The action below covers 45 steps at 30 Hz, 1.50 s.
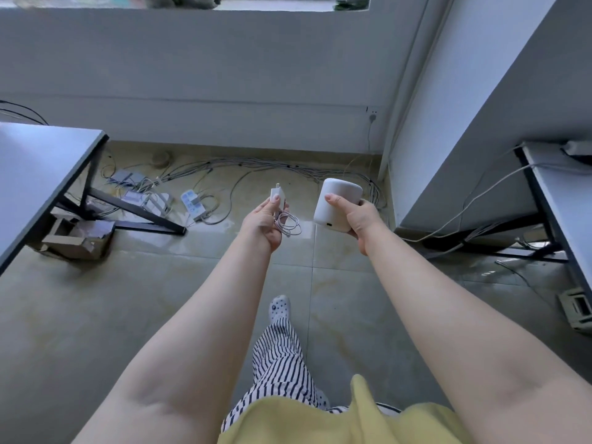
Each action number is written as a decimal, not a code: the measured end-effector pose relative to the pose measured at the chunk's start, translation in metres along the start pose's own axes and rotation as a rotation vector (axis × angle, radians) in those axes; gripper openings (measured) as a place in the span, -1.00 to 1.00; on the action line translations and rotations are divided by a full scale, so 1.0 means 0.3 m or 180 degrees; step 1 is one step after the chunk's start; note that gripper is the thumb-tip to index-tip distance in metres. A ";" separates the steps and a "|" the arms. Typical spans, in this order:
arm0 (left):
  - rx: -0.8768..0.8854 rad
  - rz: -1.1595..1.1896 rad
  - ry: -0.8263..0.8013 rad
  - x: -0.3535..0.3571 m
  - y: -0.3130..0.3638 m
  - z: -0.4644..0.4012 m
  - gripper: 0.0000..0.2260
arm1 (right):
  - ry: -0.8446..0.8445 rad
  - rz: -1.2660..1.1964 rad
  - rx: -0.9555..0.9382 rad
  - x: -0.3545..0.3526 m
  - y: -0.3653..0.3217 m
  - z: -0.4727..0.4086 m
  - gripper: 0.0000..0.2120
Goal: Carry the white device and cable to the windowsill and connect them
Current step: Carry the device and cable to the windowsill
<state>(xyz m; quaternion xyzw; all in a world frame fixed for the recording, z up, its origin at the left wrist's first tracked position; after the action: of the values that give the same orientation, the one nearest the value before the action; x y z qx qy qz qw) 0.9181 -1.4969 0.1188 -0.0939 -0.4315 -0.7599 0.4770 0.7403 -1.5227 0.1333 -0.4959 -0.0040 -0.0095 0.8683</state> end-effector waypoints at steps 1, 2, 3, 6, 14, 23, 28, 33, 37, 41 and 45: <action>-0.0025 -0.0008 -0.0019 0.025 0.015 -0.038 -0.60 | 0.0013 -0.0003 -0.0003 0.009 -0.018 -0.039 -0.37; -0.0045 -0.0025 -0.0039 0.051 0.032 -0.077 -0.60 | 0.0033 -0.0003 -0.0005 0.020 -0.036 -0.079 -0.36; -0.0064 -0.0040 -0.0052 0.076 0.050 -0.121 -0.60 | 0.0059 0.0006 -0.0012 0.033 -0.058 -0.120 -0.37; -0.0116 -0.0073 -0.0119 0.160 0.123 -0.266 -0.60 | 0.0092 -0.0034 -0.0025 0.098 -0.138 -0.271 -0.41; -0.0191 -0.0206 -0.0158 0.358 0.379 -0.658 -0.60 | 0.0207 -0.0011 -0.0046 0.305 -0.377 -0.651 -0.44; -0.0228 -0.0239 -0.0315 0.557 0.610 -0.996 -0.60 | 0.0298 -0.0010 -0.0079 0.471 -0.605 -0.971 -0.43; -0.0130 -0.0067 -0.0255 0.660 0.745 -1.193 -0.64 | 0.0180 -0.0009 -0.0081 0.562 -0.729 -1.159 -0.50; -0.0076 -0.0043 -0.0243 0.799 0.828 -1.392 -0.76 | 0.0078 0.0056 -0.0131 0.640 -0.853 -1.393 -0.51; -0.0022 -0.0118 -0.0215 0.935 0.887 -1.563 -0.63 | 0.0018 0.0097 -0.0129 0.681 -0.976 -1.599 -0.50; 0.0058 -0.0027 -0.0220 1.071 0.961 -1.700 -0.61 | -0.0050 0.0140 -0.0157 0.703 -1.119 -1.777 -0.45; 0.0076 0.0056 -0.0235 1.172 1.028 -1.814 -0.64 | -0.0113 0.0191 -0.0184 0.731 -1.228 -1.915 -0.44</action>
<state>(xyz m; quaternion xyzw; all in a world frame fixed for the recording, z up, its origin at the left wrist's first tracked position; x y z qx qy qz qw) 1.1275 -2.1821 0.1563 -0.1199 -0.4570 -0.7465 0.4685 0.9507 -2.2074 0.1622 -0.5207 -0.0042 0.0252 0.8533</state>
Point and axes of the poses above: each hand's wrist, its own z-axis away from the middle knuckle, its own x-axis out of the palm, y = z × x, the point moved 4 cm from there along -z, towards the middle knuckle, and after that the axes turned 3 degrees about z, right-handed, at the moved point
